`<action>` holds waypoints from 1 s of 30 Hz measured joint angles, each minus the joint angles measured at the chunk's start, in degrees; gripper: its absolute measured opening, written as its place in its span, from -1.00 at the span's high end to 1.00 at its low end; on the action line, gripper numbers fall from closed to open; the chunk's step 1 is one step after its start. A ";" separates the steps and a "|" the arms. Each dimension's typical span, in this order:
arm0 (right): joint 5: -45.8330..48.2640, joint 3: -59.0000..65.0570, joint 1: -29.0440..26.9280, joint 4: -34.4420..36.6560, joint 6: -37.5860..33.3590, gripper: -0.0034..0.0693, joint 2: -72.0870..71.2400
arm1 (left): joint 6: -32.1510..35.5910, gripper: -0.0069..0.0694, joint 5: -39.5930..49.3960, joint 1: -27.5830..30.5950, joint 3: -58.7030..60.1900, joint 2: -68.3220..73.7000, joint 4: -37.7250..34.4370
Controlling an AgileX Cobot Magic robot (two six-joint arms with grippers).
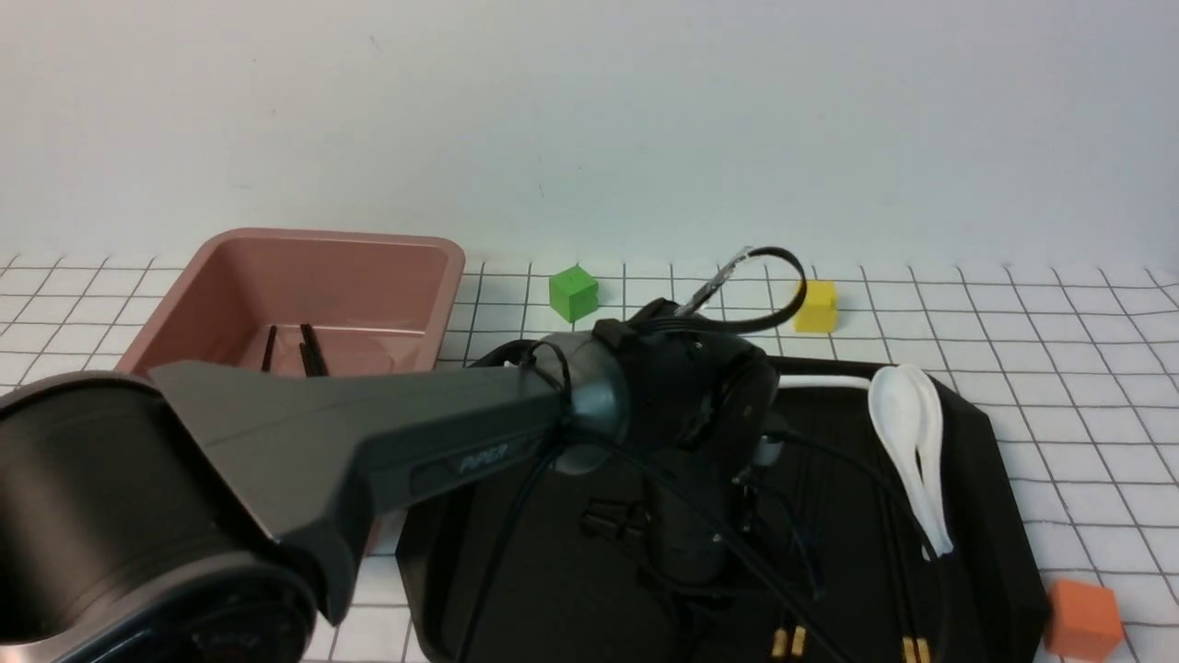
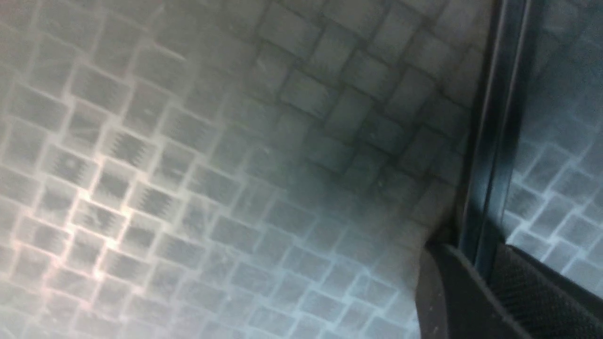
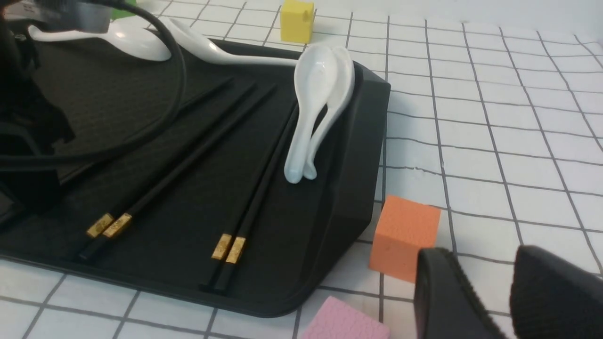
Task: On white black tablecloth take chopsticks from black tray and put them in box.
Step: 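Reach over to the black tray and grasp a pair of chopsticks with the left gripper, then place the chopsticks into the pink bin with the left gripper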
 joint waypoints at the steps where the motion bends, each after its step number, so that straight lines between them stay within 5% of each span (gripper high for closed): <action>1: 0.00 0.00 0.00 0.00 0.00 0.25 0.00 | 0.00 0.59 0.43 0.00 -0.18 0.00 -0.27; 9: 0.00 0.00 0.00 0.00 0.00 0.25 0.00 | -1.49 0.59 6.34 0.00 -2.21 -7.12 0.15; 15: 0.00 0.00 0.00 0.00 0.00 0.25 0.00 | -6.14 0.59 12.64 1.95 -2.61 -19.25 9.25; 26: 0.00 0.00 0.00 0.00 0.00 0.25 0.00 | -7.52 0.59 14.30 29.89 7.36 -32.96 11.13; 30: 0.00 0.00 0.00 0.00 0.00 0.25 0.00 | -9.78 0.59 7.81 35.20 14.16 -32.37 10.52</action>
